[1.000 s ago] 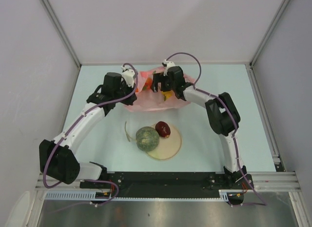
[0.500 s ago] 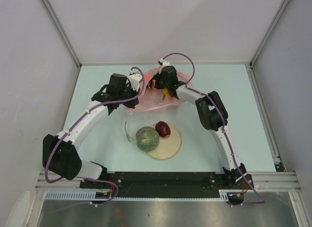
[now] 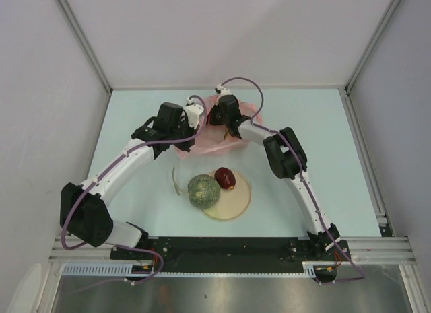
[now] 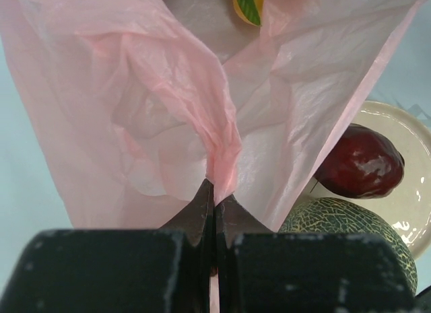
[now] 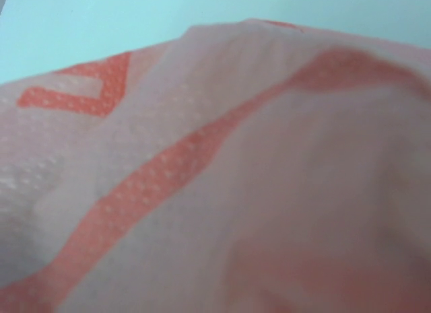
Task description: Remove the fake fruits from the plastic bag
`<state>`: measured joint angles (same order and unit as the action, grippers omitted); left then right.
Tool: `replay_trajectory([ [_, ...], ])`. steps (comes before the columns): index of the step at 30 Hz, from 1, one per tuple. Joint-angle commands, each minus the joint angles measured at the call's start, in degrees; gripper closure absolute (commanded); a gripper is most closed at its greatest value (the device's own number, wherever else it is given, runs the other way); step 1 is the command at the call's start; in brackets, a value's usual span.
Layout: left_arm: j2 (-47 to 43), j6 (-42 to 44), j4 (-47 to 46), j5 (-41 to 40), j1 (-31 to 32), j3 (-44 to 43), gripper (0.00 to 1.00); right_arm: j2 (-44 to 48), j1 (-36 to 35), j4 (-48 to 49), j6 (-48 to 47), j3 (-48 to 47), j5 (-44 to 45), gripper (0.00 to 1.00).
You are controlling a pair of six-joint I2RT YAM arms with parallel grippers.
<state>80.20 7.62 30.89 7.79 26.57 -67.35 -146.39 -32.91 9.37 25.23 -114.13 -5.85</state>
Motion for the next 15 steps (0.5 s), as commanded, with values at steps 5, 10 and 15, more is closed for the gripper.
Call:
replay_trajectory([
  [5,2.2,-2.4,-3.3,-0.3,-2.9,-4.3,1.00,11.8,1.5,3.0,-5.9,8.4,-6.8,0.51],
  [10,2.7,-4.0,-5.9,0.6,-4.7,-5.9,1.00,18.0,1.4,2.0,-8.0,14.8,-9.6,0.51],
  [15,1.9,-5.9,-7.6,1.4,-5.8,-5.9,1.00,26.5,0.4,1.3,-11.4,21.2,-11.6,0.52],
])
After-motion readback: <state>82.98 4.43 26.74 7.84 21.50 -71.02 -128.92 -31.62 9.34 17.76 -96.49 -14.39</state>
